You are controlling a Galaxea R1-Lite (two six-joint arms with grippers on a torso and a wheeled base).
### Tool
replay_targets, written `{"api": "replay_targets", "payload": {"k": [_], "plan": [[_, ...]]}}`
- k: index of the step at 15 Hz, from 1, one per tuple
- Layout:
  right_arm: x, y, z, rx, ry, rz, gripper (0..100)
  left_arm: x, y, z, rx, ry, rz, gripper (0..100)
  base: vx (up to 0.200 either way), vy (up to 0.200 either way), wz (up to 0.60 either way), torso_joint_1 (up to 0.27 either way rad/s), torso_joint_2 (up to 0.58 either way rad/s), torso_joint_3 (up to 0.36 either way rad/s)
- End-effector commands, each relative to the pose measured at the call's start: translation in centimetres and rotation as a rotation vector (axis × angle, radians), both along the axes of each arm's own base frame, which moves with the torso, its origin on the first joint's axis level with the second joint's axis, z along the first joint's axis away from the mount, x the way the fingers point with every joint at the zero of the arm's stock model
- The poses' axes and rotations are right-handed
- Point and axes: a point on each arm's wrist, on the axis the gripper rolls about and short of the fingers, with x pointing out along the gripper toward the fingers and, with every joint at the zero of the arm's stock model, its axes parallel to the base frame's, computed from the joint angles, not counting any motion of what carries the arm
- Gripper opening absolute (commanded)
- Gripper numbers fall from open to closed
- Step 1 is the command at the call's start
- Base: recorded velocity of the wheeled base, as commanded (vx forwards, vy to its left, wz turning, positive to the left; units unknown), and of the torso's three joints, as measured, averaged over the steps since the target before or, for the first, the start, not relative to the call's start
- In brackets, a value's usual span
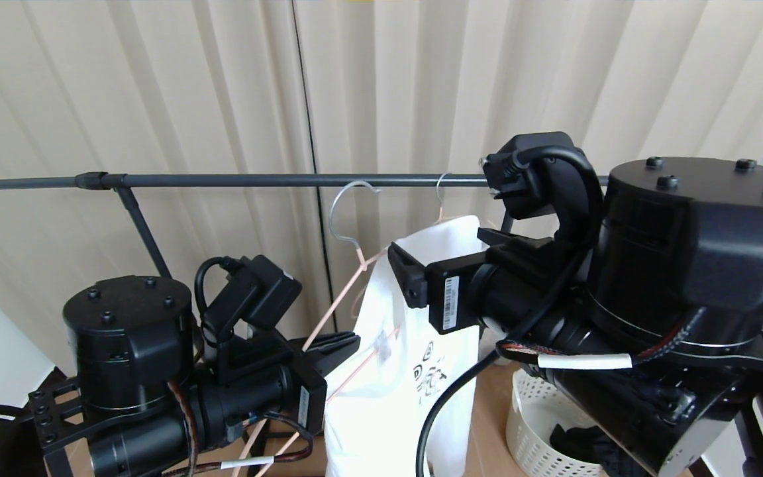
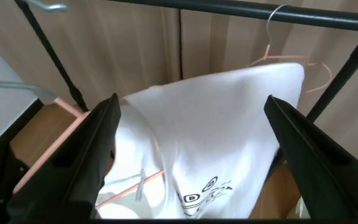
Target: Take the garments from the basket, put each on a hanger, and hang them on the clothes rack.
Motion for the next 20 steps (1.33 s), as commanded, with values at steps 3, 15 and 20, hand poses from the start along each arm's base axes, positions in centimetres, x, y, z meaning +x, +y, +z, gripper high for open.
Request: {"api": "replay_targets", "payload": {"k": [3, 15, 20], "plan": [[-1.6, -2.0, 1.0, 0.007, 0.014, 0.097, 100, -0.1, 0.2, -0.2, 0.002, 0.006, 0.0, 0, 0.0, 0.0, 0.0, 0.0, 0.0, 0.0], [2.7, -12.3, 5.5, -0.403, 0.14, 0.656, 100, -0.3, 3.1, -1.9, 0.061, -0.024, -0.236, 0, 0.0, 0.0, 0.0, 0.0, 0.0, 0.0], [7.3, -12.9, 4.2, -0.663, 0.156, 0.932, 100, -0.5, 2.8, -1.9, 0.07, -0.065, -0.356, 0, 0.0, 0.0, 0.0, 0.0, 0.0, 0.0]]}}
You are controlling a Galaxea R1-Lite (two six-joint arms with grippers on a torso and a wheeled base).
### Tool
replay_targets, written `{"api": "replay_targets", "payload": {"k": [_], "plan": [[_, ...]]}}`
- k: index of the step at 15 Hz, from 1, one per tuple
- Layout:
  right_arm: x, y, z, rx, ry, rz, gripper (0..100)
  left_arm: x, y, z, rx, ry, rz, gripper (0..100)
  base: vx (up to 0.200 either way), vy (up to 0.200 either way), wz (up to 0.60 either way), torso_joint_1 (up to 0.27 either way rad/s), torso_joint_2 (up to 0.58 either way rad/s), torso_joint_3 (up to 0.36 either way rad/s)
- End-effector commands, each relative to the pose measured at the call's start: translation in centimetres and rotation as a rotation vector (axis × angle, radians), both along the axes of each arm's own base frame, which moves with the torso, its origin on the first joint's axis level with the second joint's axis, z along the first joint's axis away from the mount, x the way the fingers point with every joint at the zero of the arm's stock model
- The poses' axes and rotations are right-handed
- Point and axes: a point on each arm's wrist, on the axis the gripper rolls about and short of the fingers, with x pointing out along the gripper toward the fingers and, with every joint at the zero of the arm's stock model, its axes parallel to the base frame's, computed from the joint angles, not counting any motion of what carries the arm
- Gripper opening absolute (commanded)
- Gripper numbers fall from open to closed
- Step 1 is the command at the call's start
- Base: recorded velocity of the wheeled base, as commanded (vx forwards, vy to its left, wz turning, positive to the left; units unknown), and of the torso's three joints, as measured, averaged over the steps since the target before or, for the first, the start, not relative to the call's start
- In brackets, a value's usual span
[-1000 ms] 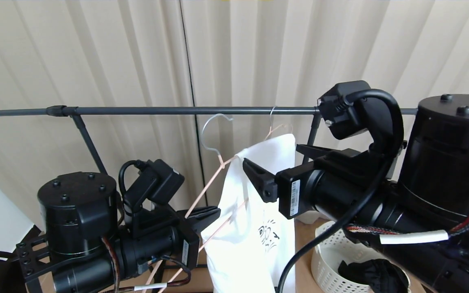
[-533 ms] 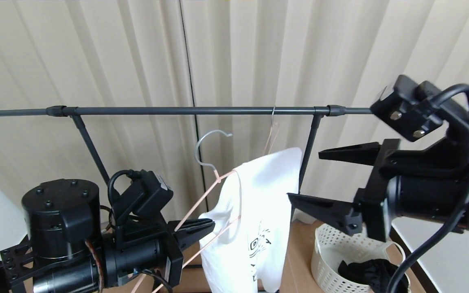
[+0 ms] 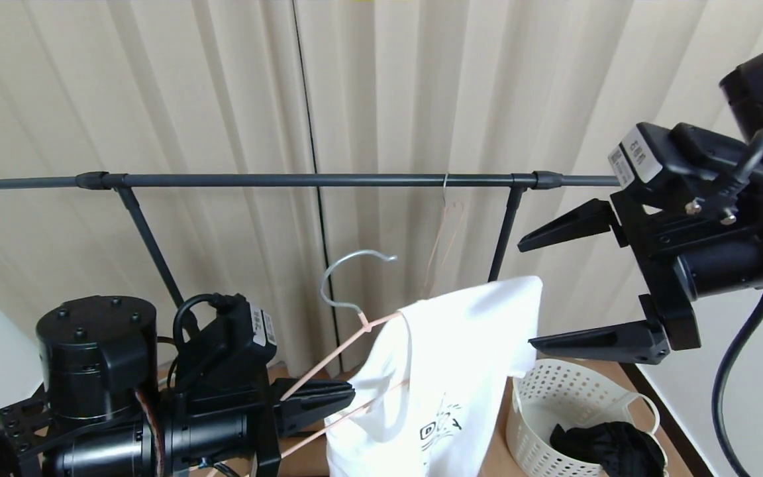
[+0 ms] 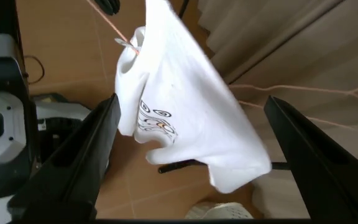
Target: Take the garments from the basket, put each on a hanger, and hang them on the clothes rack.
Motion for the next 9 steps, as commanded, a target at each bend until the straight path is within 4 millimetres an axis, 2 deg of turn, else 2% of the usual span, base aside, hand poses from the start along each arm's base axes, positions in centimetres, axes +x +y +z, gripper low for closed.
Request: {"api": "replay_targets", "payload": {"k": [1, 4, 9], "plan": [[3.9, -0.3, -1.3, -0.068, 0.023, 0.06, 100, -0.1, -0.2, -0.1, 0.006, -0.006, -0.014, 0, 0.0, 0.0, 0.0, 0.0, 0.0, 0.0], [4.3, -0.3, -0.8, -0.061, 0.06, 0.11, 100, -0.6, -1.0, 0.0, 0.006, -0.018, -0.06, 0, 0.0, 0.0, 0.0, 0.0, 0.0, 0.0], [4.2, 0.6, -1.6, -0.067, 0.095, 0.144, 100, -0.6, -1.9, 0.1, 0.005, -0.019, -0.087, 0, 0.0, 0.0, 0.0, 0.0, 0.0, 0.0]]}}
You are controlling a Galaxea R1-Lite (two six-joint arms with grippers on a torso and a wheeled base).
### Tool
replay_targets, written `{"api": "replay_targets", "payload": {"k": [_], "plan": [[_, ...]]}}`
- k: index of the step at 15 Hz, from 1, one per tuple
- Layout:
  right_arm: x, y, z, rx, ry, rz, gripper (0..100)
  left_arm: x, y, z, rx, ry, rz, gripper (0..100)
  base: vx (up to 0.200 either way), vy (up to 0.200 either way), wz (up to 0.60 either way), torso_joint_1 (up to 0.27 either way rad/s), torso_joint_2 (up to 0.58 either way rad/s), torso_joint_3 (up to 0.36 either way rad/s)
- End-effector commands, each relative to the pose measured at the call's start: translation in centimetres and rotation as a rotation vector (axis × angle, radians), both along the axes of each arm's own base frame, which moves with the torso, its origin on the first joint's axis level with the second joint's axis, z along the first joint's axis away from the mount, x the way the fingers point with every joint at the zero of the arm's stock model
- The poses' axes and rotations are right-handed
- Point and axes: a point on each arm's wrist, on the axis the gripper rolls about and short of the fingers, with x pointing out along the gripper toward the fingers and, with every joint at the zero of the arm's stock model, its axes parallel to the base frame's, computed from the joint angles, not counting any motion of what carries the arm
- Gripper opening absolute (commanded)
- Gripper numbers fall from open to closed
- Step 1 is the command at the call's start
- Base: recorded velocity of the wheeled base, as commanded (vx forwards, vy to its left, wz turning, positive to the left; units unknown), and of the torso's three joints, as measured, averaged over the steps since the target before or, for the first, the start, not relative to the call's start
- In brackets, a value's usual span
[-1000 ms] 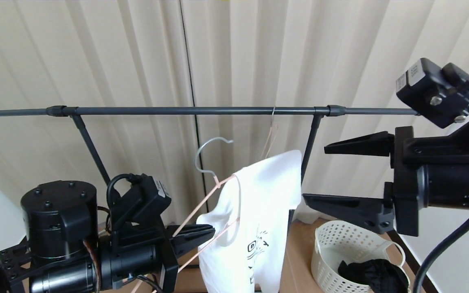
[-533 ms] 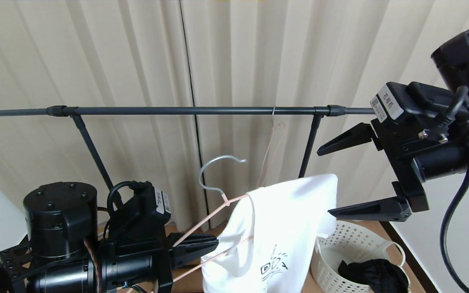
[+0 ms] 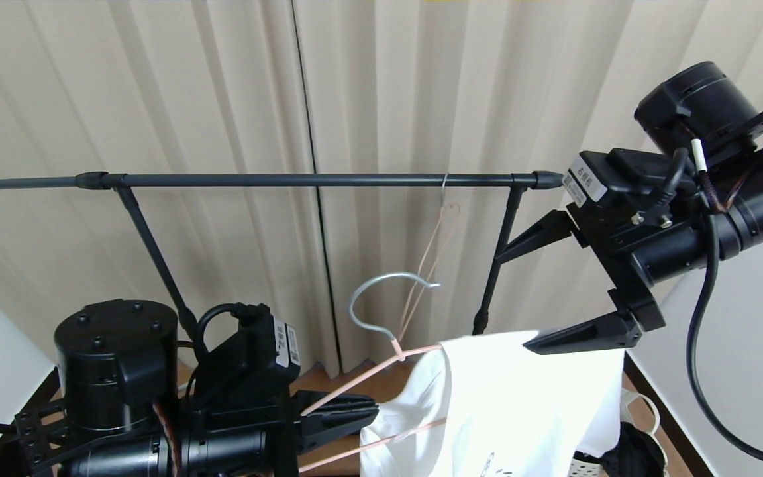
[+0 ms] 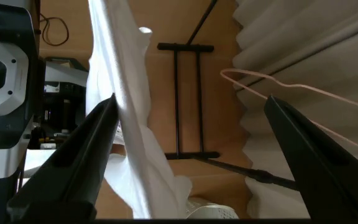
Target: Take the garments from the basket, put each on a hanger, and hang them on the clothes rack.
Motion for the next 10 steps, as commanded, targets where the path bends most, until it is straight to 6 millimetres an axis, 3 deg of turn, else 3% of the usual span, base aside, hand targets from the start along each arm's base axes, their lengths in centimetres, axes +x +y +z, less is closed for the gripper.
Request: {"api": "replay_targets", "payload": {"k": [1, 7, 10], "plan": [[0.2, 0.8, -1.2, -0.019, 0.043, 0.021, 100, 0.3, -0.3, -0.2, 0.005, 0.006, -0.003, 0, 0.0, 0.0, 0.0, 0.0, 0.0, 0.0], [0.0, 1.9, -3.1, -0.054, 0.102, 0.053, 100, 0.5, -0.5, -0.1, 0.001, -0.001, -0.002, 0, 0.0, 0.0, 0.0, 0.0, 0.0, 0.0], [0.1, 2.1, -3.1, -0.05, 0.112, 0.042, 100, 0.5, -0.5, -0.1, 0.001, 0.001, 0.0, 0, 0.0, 0.0, 0.0, 0.0, 0.0, 0.0]]}}
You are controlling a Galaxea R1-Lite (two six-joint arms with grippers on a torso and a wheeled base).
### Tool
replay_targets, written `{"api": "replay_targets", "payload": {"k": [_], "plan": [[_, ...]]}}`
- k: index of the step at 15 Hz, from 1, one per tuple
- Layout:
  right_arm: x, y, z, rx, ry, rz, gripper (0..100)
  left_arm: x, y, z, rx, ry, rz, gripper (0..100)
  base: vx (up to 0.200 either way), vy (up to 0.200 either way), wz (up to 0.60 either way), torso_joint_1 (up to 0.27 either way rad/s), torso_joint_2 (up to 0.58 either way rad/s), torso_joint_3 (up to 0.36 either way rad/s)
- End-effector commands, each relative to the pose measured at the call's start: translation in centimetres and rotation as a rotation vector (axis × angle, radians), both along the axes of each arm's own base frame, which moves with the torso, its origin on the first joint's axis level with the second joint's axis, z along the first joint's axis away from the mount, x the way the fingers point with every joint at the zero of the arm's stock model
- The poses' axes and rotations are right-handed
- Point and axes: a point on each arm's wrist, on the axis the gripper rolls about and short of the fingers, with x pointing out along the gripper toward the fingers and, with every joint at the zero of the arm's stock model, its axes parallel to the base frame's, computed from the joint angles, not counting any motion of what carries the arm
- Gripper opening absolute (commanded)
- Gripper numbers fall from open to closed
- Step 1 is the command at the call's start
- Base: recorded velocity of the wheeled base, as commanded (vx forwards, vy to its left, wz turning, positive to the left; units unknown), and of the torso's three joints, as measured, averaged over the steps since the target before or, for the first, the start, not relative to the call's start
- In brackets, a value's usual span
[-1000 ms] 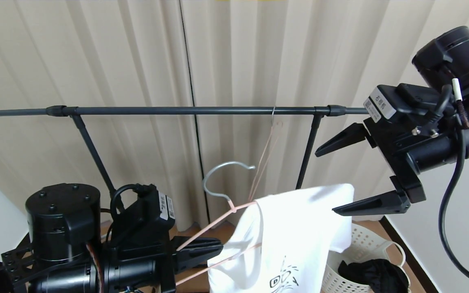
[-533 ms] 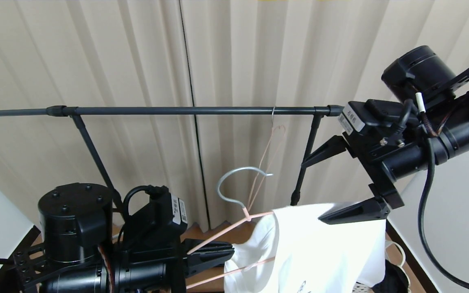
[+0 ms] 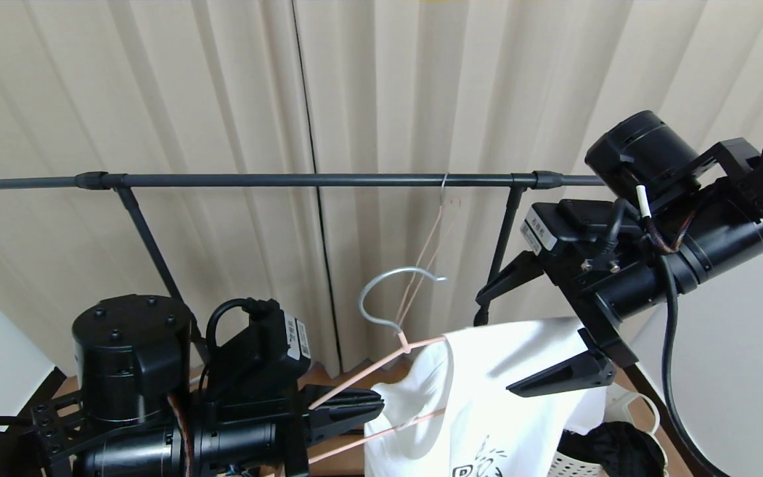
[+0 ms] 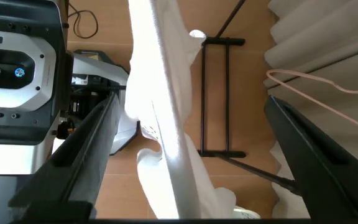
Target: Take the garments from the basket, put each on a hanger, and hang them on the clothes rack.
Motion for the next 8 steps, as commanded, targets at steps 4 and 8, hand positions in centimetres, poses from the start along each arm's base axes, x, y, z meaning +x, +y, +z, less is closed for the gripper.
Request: {"api": "replay_targets", "payload": {"k": [4, 8], "plan": [[0.44, 0.38, -0.59, -0.009, 0.016, 0.003, 0, 0.0, 0.0, 0.0, -0.001, 0.001, 0.001, 0, 0.0, 0.0, 0.0, 0.0, 0.0, 0.0], [0.21, 0.61, -0.5, -0.01, 0.012, 0.012, 0, -0.07, 0.06, -0.07, 0.002, 0.003, 0.003, 0, 0.0, 0.0, 0.0, 0.0, 0.0, 0.0]]}}
